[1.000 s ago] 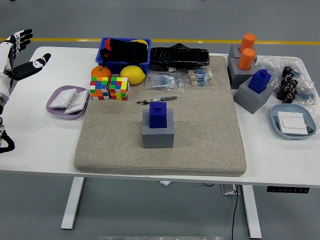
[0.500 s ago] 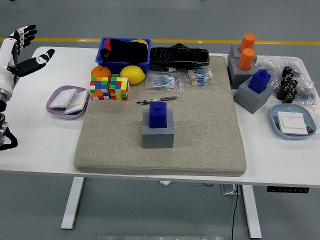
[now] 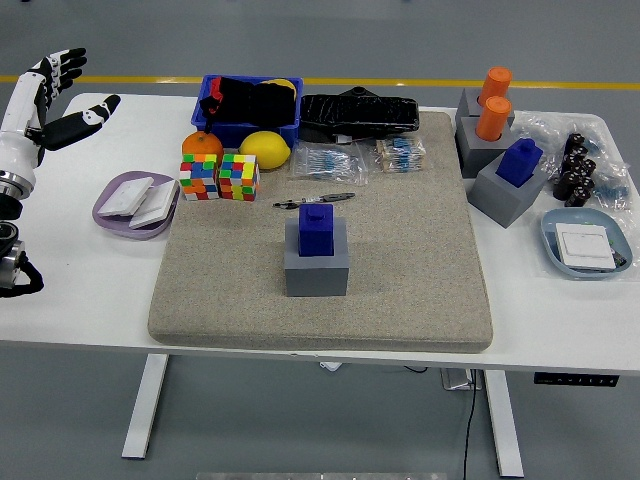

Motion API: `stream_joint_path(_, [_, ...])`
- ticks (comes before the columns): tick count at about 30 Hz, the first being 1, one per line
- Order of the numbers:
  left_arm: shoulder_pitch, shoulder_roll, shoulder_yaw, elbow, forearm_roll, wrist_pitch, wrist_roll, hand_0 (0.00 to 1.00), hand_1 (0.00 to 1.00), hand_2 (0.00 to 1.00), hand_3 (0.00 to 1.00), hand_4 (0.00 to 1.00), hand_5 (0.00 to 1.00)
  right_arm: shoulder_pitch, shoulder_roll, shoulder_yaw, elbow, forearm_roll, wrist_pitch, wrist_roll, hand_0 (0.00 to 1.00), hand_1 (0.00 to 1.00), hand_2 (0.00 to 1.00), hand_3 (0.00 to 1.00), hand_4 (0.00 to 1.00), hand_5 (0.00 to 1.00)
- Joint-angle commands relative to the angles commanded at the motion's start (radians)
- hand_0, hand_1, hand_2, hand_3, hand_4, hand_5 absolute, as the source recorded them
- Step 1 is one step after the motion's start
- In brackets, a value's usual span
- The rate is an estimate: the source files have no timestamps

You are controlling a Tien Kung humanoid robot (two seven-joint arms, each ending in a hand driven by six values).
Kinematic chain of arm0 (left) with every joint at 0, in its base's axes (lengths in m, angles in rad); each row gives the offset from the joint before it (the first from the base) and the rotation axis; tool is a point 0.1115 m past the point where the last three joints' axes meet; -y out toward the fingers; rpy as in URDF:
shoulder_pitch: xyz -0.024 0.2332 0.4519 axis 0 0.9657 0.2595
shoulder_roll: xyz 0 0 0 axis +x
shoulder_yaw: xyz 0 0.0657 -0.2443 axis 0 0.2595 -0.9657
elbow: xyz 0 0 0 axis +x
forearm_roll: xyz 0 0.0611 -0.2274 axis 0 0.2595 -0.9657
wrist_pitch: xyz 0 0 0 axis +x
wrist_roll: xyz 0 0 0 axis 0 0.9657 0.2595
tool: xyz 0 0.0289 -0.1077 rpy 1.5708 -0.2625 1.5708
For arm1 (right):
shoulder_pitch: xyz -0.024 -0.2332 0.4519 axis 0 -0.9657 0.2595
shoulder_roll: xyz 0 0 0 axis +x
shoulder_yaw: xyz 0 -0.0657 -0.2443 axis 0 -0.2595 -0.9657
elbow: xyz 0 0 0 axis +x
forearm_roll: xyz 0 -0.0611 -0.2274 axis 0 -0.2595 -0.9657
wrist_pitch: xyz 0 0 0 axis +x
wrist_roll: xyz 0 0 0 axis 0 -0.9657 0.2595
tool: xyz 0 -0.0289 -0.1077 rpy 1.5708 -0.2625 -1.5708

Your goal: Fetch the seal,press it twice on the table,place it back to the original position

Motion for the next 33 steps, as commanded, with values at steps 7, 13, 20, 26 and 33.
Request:
stream_joint_path(7, [0.002, 0.002, 0.009, 0.002, 0.000, -0.006, 0.005, 0.867, 0.876, 0.864, 0.842, 0.817, 0.210, -0.001, 0.002, -0.012, -0.001, 0.007, -0.002, -0.003, 0.785, 0.683, 0.661, 0.619, 0.793, 0.450])
stream_joint_path(13, [0.008, 0.003, 0.005, 0.002, 0.001, -0.009, 0.009, 0.863, 0.876, 0.864, 0.843, 0.818, 0.212, -0.001, 0.004, -0.015, -0.001, 0.008, -0.002, -0.006, 0.786, 0.683, 0.661, 0.619, 0.792, 0.450])
stream_joint_path(20, [0.013, 0.003, 0.004, 0.001, 0.001, -0.010, 0.010, 0.862, 0.875, 0.861, 0.841, 0.816, 0.214, 0.002, 0.001, -0.018, -0.001, 0.007, -0.003, -0.004, 0.785, 0.683, 0.661, 0.618, 0.792, 0.450])
stream_joint_path(26, [0.011, 0.005, 0.006, 0.000, 0.002, -0.010, 0.009, 0.862, 0.874, 0.861, 0.840, 0.817, 0.217, 0.003, -0.001, -0.020, -0.001, 0.009, -0.005, -0.004, 0.785, 0.683, 0.661, 0.618, 0.792, 0.451])
stream_joint_path(33, [0.009, 0.005, 0.012, -0.002, 0.001, -0.011, 0.009, 0.861, 0.873, 0.860, 0.839, 0.818, 0.219, 0.005, 0.000, -0.026, -0.001, 0.011, -0.004, -0.004, 0.787, 0.683, 0.662, 0.619, 0.791, 0.450])
